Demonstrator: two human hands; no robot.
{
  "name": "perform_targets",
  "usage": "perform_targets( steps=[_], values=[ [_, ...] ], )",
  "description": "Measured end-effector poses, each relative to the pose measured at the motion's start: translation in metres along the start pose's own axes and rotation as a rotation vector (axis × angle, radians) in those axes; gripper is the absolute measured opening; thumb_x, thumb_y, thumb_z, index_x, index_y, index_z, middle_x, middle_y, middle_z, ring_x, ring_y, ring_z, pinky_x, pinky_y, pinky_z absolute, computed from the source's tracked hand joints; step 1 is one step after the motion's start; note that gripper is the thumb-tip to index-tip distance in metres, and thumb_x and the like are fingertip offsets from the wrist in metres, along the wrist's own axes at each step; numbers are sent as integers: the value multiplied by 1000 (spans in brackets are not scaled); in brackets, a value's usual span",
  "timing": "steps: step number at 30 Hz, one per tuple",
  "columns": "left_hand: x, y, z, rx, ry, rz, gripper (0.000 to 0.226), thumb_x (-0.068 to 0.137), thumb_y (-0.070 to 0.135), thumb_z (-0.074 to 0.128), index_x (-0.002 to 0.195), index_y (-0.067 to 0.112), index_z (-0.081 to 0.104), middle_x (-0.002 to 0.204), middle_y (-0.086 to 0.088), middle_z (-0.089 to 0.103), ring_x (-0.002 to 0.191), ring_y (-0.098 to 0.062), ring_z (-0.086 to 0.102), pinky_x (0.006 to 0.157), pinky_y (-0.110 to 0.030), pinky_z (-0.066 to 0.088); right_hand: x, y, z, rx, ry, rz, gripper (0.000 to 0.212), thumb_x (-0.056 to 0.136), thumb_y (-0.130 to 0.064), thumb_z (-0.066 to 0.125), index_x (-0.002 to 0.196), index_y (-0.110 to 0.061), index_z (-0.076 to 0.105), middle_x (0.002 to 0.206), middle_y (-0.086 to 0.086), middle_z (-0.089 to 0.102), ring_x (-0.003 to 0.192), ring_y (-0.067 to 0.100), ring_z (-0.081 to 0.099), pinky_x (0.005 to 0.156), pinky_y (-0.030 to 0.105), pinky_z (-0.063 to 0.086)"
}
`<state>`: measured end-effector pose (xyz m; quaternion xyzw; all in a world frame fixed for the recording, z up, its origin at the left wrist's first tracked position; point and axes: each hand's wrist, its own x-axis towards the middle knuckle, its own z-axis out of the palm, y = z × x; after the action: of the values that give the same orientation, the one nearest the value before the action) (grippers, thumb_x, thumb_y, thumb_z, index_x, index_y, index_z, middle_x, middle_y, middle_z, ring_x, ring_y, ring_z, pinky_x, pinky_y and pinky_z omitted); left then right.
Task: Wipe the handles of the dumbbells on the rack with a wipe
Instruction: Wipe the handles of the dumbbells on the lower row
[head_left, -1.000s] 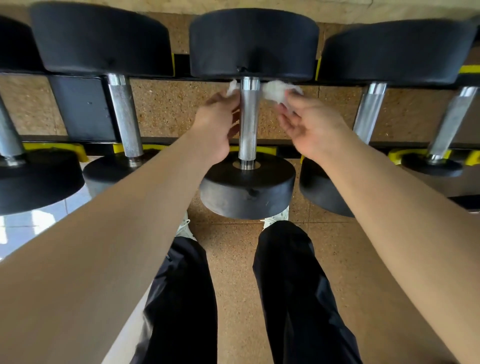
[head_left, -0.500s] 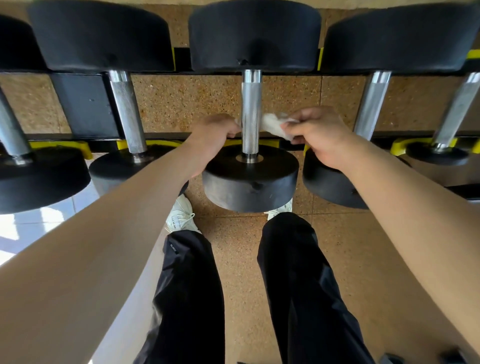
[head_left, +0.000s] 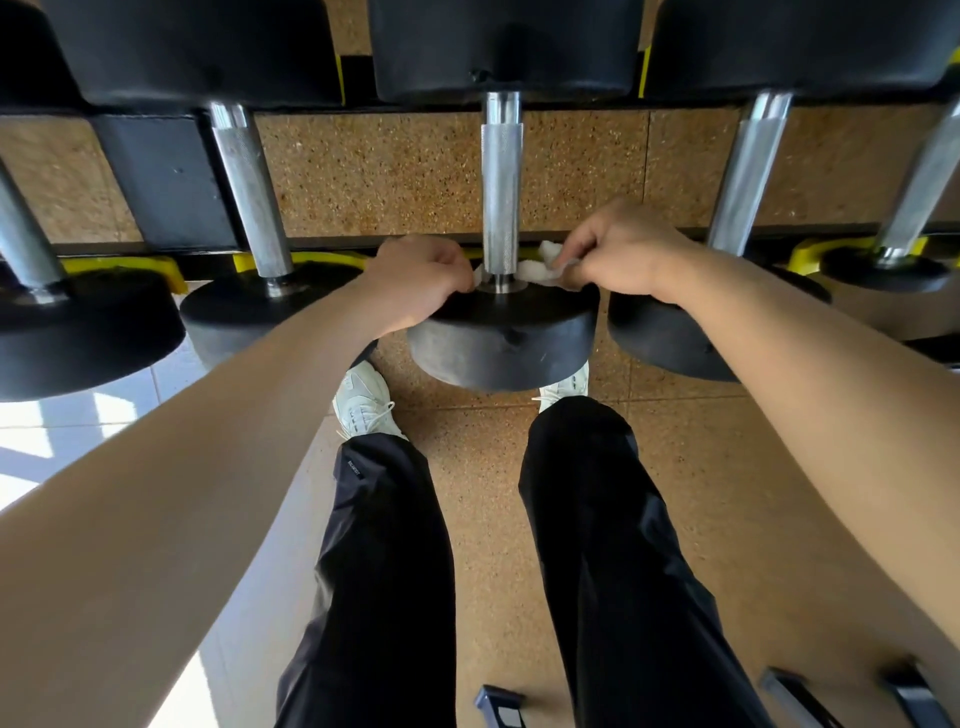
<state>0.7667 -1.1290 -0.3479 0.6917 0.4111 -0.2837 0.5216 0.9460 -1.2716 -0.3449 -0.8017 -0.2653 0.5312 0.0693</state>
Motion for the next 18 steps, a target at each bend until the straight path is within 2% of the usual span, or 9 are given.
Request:
perform_targets(
  steps=[2, 4, 7, 9, 11, 13, 14, 17, 18],
  values=[
    [-5, 5, -2, -26, -27, -38, 18, 73, 28, 55, 72, 10, 56, 80, -12, 48, 77, -25, 43, 71, -37, 28, 7, -10, 11, 44, -9, -16, 19, 80, -22, 82, 98, -22, 77, 98, -9, 68, 88, 7, 60, 85, 22, 42],
    [-4, 6, -5, -74, -9, -125, 5, 83, 11, 55, 80, 8, 52, 82, -9, 40, 77, -22, 33, 71, -36, 23, 14, -20, 23, 29, -15, -14, 14, 84, -19, 79, 96, -20, 74, 96, -6, 66, 84, 8, 59, 80, 21, 41],
    [-5, 11, -10, -295, 71, -221, 11, 78, 18, 60, 82, 9, 56, 81, -5, 48, 77, -21, 42, 73, -33, 32, 20, -18, 21, 97, -1, 21, 9, 87, -15, 75, 96, -16, 73, 93, -3, 70, 85, 13, 63, 71, 23, 43],
    [-1, 19, -10, -418, 124, -207, 16, 64, 25, 60, 76, 14, 58, 85, -7, 54, 84, -24, 50, 81, -36, 39, 16, -6, 7, 345, 30, 76, 7, 90, -13, 71, 94, -18, 70, 89, -1, 72, 78, 10, 66, 62, 24, 46],
    [5, 24, -7, -511, 138, -204, 14, 67, 26, 61, 77, 17, 59, 90, -8, 58, 90, -27, 56, 89, -39, 47, 11, 3, -5, 591, 56, 117, 13, 91, -11, 69, 104, -14, 68, 96, 6, 74, 80, 12, 70, 61, 22, 51],
    [6, 27, -5, -613, 139, -219, 6, 77, 23, 59, 80, 19, 58, 97, -9, 59, 95, -26, 60, 97, -43, 51, 12, -3, -7, 687, 44, 124, 19, 93, -10, 67, 112, -10, 66, 99, 8, 75, 84, 14, 73, 65, 24, 56],
    [5, 26, -5, -679, 141, -221, 2, 80, 19, 56, 82, 19, 57, 100, -8, 60, 95, -23, 62, 96, -42, 52, 14, -11, -3, 698, 44, 127, 16, 94, -10, 66, 110, -11, 65, 98, 8, 74, 84, 14, 74, 68, 25, 57],
    [3, 18, -10, -876, 165, -204, 9, 85, 15, 48, 91, 18, 54, 111, -9, 68, 90, -18, 71, 75, -33, 52, 24, -32, 8, 788, 104, 175, 8, 94, -8, 65, 99, -14, 64, 99, 8, 74, 88, 17, 74, 68, 27, 59],
    [3, 18, -12, -936, 185, -198, 10, 86, 16, 48, 94, 18, 55, 113, -10, 70, 91, -19, 72, 74, -32, 51, 24, -35, 8, 854, 112, 199, 7, 94, -8, 64, 99, -13, 64, 100, 7, 73, 89, 18, 73, 69, 27, 59]
  ],
)
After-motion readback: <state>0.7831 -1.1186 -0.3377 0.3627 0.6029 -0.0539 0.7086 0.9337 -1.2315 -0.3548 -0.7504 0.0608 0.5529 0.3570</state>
